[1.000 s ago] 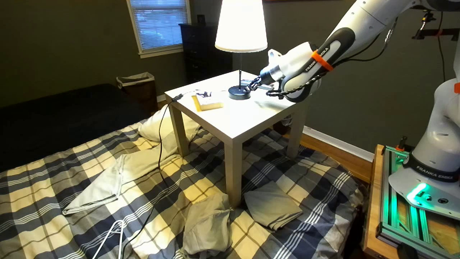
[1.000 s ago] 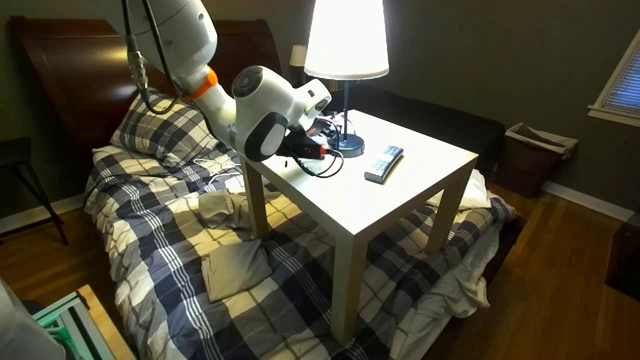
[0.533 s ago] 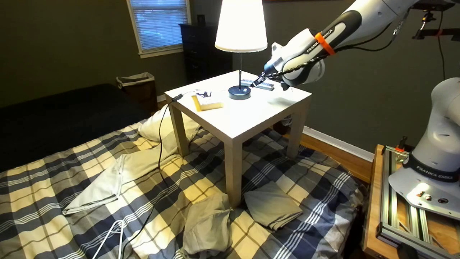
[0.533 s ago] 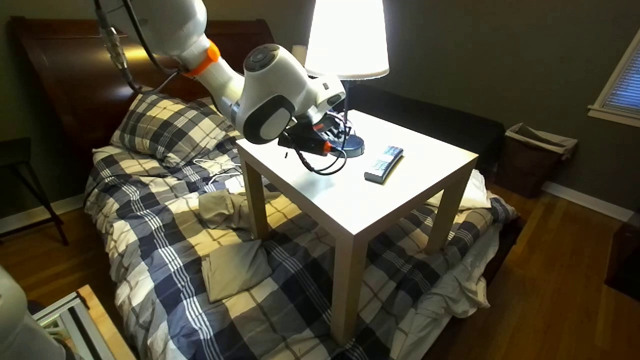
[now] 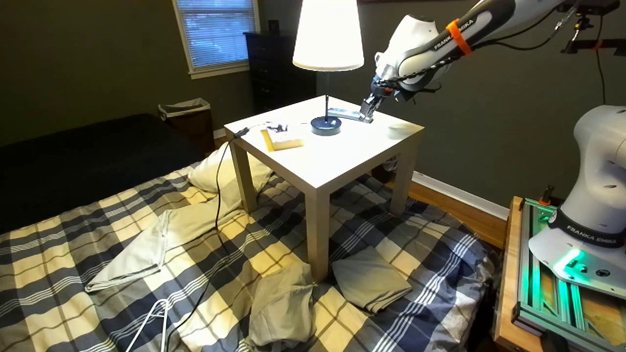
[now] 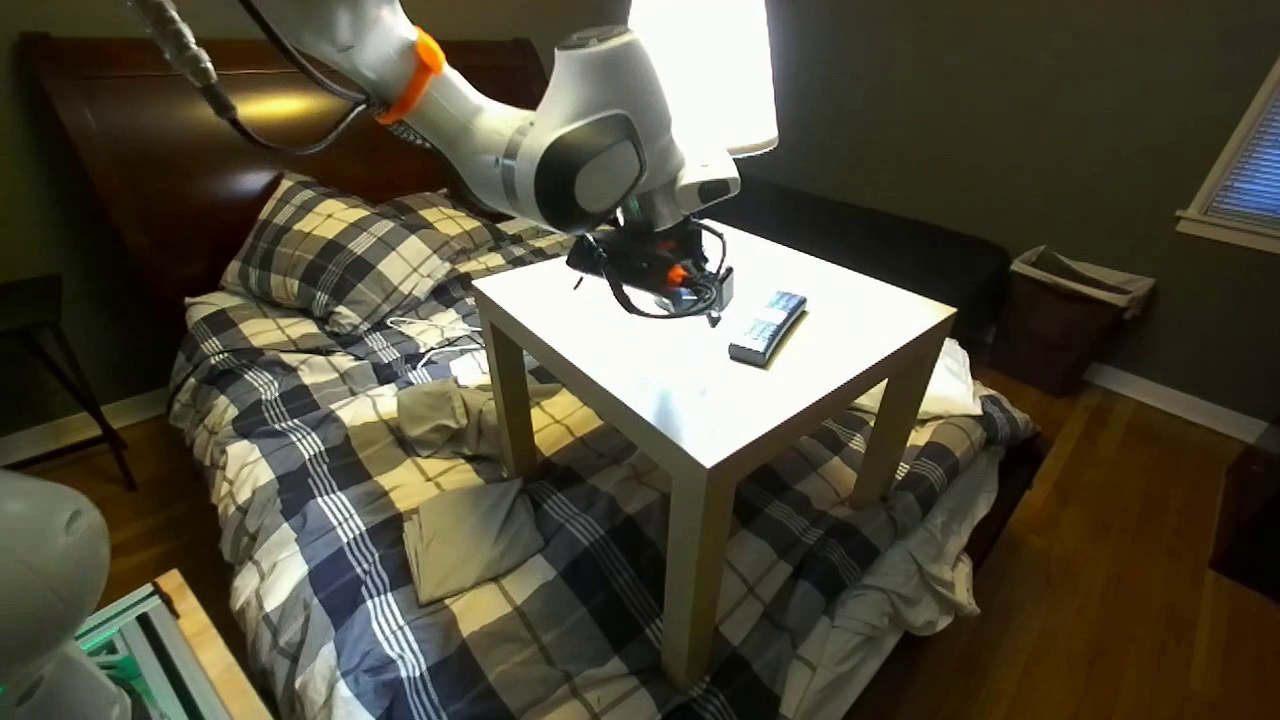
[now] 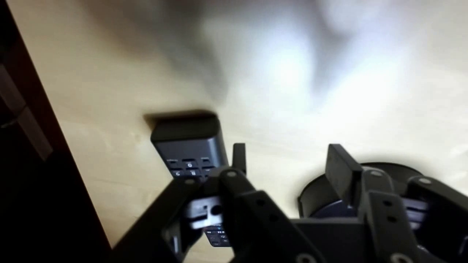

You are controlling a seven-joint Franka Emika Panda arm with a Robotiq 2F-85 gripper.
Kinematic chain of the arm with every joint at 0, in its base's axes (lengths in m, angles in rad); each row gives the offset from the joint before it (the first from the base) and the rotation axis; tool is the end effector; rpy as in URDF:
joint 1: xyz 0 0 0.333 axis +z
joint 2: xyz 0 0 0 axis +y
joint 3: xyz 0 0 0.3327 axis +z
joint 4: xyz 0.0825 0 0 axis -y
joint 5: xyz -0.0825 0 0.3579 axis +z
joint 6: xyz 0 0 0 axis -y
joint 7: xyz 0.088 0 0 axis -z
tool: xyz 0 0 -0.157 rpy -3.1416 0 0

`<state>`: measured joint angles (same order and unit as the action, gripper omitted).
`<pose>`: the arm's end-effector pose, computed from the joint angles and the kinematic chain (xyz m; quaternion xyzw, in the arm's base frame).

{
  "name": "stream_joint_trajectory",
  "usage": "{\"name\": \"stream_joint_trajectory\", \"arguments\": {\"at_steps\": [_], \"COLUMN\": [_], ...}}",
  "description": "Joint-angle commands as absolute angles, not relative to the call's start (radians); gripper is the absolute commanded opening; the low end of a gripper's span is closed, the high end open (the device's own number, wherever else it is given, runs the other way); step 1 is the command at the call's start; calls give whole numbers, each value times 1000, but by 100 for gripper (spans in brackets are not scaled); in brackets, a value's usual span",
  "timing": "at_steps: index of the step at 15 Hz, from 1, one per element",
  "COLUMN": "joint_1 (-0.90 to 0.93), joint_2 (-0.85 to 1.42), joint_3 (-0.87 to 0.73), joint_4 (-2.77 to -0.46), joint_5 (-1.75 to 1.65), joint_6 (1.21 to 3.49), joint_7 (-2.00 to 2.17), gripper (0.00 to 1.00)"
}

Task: Press the button on the base of the lamp to turn it on

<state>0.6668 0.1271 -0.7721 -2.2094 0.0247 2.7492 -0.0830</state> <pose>0.5789 -0.0555 0.3762 0.9742 -0.0091 0.2183 0.0563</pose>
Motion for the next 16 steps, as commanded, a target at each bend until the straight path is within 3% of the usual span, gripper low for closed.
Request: {"name": "stream_joint_trajectory", "arguments": {"at_steps": [1, 2, 7, 11, 16], "joint_1": [739, 550, 274, 145, 82], "joint_2": [-3, -34, -115, -149, -172], "joint_3": [-798, -594, -249, -106, -53], "joint_4": [-2156, -2123, -2037, -1990, -1955], "joint_5": [-124, -198, -154, -135, -9], "joint_6": [2489, 2406, 2135, 1983, 1939], "joint_7": [106, 186, 268, 243, 193], "gripper": [93, 99, 100, 100, 100]}}
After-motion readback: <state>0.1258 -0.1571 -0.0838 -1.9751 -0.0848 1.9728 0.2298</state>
